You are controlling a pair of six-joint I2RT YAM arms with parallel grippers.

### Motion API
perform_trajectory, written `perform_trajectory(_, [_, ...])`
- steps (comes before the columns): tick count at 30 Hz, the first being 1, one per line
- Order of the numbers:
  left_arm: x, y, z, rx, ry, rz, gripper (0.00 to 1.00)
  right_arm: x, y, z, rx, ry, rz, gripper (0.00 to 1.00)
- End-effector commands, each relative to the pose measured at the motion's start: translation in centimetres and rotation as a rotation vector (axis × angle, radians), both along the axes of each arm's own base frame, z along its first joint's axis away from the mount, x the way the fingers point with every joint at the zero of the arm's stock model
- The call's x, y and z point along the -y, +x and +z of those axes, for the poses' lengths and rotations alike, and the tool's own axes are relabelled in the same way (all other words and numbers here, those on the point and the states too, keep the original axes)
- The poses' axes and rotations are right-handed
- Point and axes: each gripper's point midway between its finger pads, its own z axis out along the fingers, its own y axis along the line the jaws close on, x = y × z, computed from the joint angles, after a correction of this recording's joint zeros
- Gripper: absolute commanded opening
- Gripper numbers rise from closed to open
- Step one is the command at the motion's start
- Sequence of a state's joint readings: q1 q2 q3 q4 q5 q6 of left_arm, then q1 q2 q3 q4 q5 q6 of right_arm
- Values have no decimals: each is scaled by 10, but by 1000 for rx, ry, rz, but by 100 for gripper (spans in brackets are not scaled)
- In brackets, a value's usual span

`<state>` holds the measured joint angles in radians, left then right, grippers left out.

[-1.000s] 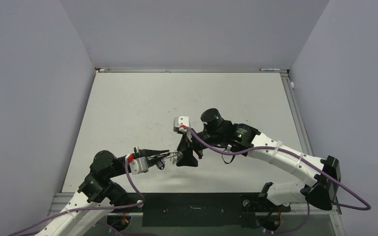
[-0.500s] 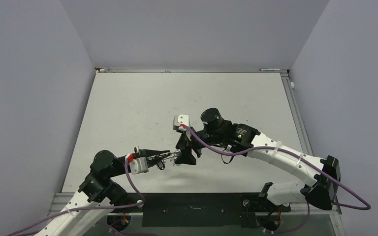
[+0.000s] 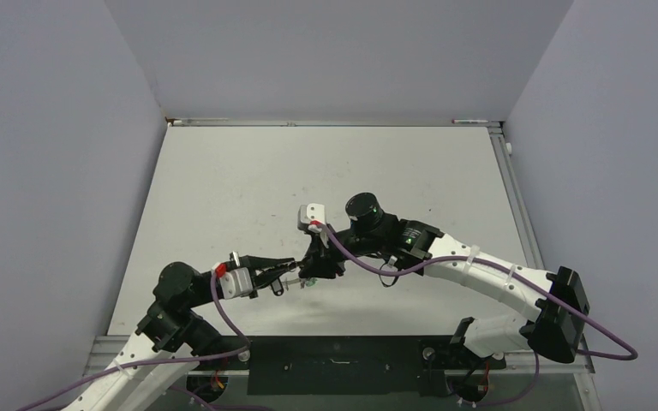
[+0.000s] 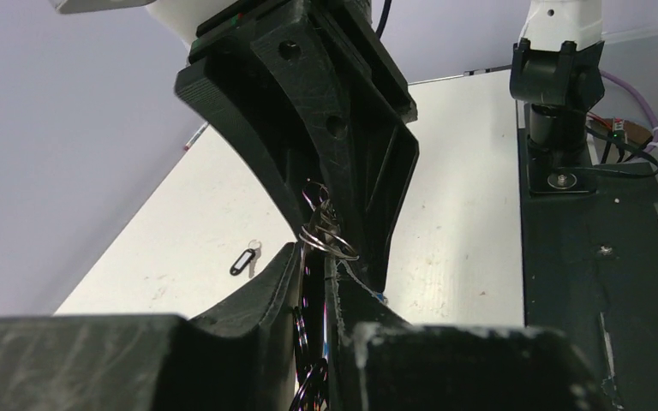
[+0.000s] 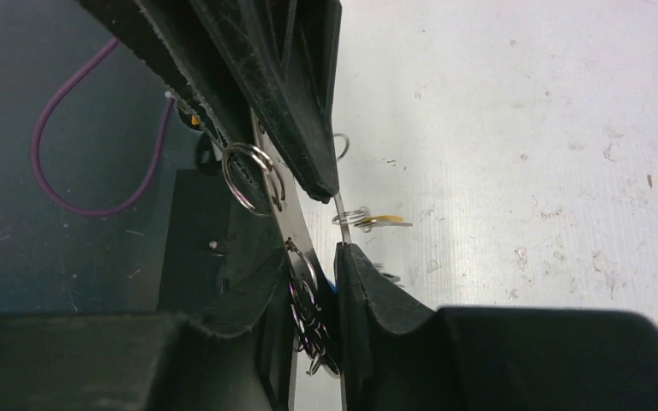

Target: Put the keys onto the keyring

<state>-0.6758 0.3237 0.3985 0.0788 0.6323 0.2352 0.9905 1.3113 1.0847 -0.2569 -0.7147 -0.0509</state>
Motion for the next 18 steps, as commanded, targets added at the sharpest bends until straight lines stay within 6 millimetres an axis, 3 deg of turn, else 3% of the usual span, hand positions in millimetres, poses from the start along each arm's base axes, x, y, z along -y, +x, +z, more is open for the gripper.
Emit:
perform_trajectory(1, [-2, -7, 41, 108, -101, -19, 0, -12, -1, 21, 39, 104, 27, 7])
perform_trajectory(8, [-3, -4, 32, 97, -71, -4, 0, -9, 4, 30, 91, 141, -6, 5])
perform_trajectory(10, [-2, -4, 30, 94, -58, -11, 8, -7, 8, 36, 126, 151, -36, 5])
perform_trajectory(12, [-1, -4, 28, 95, -42, -14, 24, -6, 13, 40, 161, 152, -74, 5])
perform_trajectory(15, [-2, -3, 26, 91, -26, -7, 40, -4, 16, 44, 201, 143, -106, 5])
perform_trajectory(18, [-2, -2, 24, 88, -18, -6, 49, -1, 20, 49, 232, 141, -136, 5])
